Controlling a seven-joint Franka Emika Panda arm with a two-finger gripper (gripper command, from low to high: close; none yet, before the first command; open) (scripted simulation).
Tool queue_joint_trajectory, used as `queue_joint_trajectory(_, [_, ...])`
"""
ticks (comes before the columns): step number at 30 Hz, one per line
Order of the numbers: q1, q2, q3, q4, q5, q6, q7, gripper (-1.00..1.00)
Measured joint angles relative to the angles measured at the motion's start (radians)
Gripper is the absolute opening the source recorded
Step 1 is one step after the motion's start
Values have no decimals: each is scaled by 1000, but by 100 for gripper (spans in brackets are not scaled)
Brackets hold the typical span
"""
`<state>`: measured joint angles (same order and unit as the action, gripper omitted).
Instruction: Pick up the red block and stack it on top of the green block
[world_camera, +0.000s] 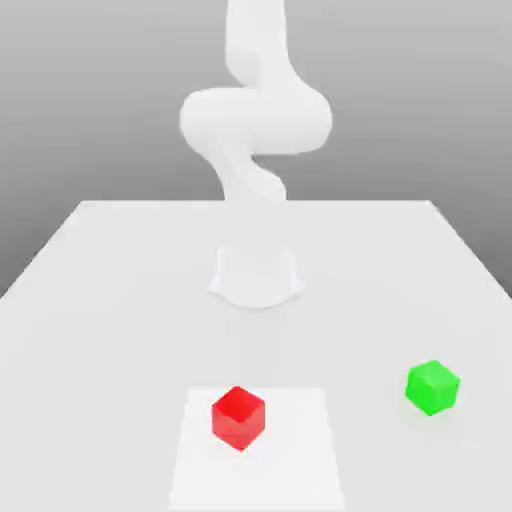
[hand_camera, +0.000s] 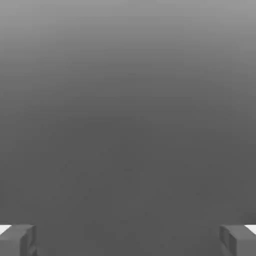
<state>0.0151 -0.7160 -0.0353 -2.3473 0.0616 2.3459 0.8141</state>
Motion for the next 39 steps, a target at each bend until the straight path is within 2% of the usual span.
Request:
queue_joint_trajectory(6, [34, 240, -49, -123, 138, 120, 57, 0])
queue_joint_trajectory(12, [38, 462, -34, -241, 196, 238, 166, 0])
queue_joint_trajectory(16, [20, 594, -13, -323, 154, 327, 296, 0])
queue_joint_trajectory(20, [-16, 703, -16, -407, -6, 418, 509, 0])
queue_joint_trajectory(22, [-35, 740, -18, -416, -47, 451, 554, 0])
queue_joint_trajectory(33, [-38, 951, 6, -391, -32, 632, 549, 0])
queue_joint_trajectory(34, [-42, 967, 11, -391, -28, 645, 547, -100])
queue_joint_trajectory(39, [-42, 967, 11, -391, -30, 647, 549, -100])
